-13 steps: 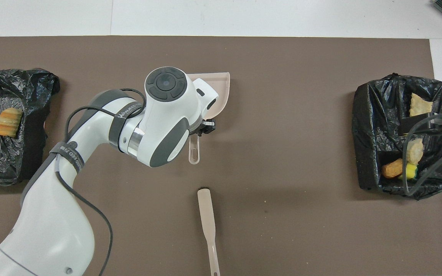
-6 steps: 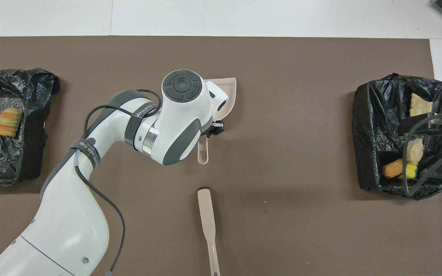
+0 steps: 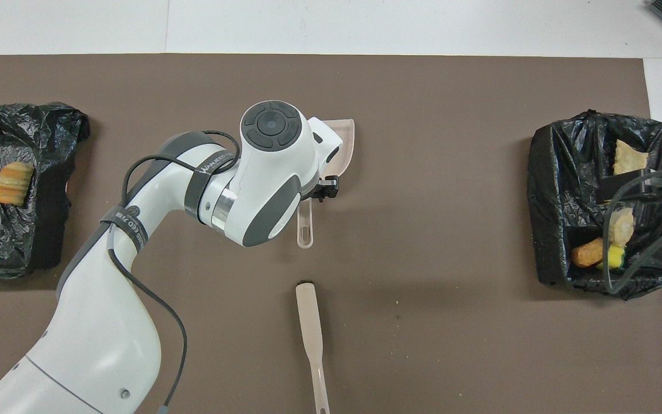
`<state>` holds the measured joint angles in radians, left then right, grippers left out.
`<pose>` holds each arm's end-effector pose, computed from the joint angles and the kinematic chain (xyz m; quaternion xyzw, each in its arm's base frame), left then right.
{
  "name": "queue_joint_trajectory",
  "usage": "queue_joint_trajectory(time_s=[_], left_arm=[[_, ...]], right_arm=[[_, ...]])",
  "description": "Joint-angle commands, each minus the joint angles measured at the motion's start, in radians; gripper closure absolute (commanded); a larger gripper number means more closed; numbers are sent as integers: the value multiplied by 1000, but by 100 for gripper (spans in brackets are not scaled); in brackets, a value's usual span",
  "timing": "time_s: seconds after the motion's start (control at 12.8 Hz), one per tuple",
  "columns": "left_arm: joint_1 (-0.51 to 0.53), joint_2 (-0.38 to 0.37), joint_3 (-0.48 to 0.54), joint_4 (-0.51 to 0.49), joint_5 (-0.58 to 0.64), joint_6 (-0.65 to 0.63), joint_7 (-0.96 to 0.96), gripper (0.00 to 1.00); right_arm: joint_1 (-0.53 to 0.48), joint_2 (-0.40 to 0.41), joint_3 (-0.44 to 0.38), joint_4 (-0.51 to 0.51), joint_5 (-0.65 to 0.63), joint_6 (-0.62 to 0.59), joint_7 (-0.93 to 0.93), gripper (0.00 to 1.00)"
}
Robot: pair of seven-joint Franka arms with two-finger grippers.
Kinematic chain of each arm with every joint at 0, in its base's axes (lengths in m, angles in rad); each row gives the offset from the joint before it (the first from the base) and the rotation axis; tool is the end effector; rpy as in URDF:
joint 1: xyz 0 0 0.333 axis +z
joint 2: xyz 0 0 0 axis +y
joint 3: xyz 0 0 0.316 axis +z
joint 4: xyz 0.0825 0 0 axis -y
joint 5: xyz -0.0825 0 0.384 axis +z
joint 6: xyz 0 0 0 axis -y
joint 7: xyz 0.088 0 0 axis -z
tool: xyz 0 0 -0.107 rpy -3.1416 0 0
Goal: Sweep and dump trash in bin
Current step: 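Set the dustpan down mid-table with the left gripper and release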
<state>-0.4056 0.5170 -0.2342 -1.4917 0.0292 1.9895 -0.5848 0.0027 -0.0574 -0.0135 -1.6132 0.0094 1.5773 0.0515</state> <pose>0.5745 -0.3931 0.3779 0.9988 -0.0188 -0.0276 0.0346 0.5372 -0.0050 0.6364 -0.9994 0.0311 -0.0106 0.0053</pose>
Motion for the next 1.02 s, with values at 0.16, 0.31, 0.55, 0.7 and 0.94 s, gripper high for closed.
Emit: queue_joint_trajectory(time_s=[0.16,0.31,0.55,0.7,0.94], left_arm=[[42,-147,30,-102,11,-26,5,0],[71,-234,58,-174,11,-27,46,0],[83,-392,168,-258,11,-105,247,0],[103,-464,232,-259,9,-210,403,0],[169,-534,259,-242,8,-291,560,0]], right_arm=[[-7,-18,6,-20,8,12,22,0],[-7,-16,6,-20,8,12,22,0],[-7,-18,6,-21,8,12,22,0],[-7,-16,6,-20,8,12,22,0],[-7,-16,6,-21,8,12,22,0]])
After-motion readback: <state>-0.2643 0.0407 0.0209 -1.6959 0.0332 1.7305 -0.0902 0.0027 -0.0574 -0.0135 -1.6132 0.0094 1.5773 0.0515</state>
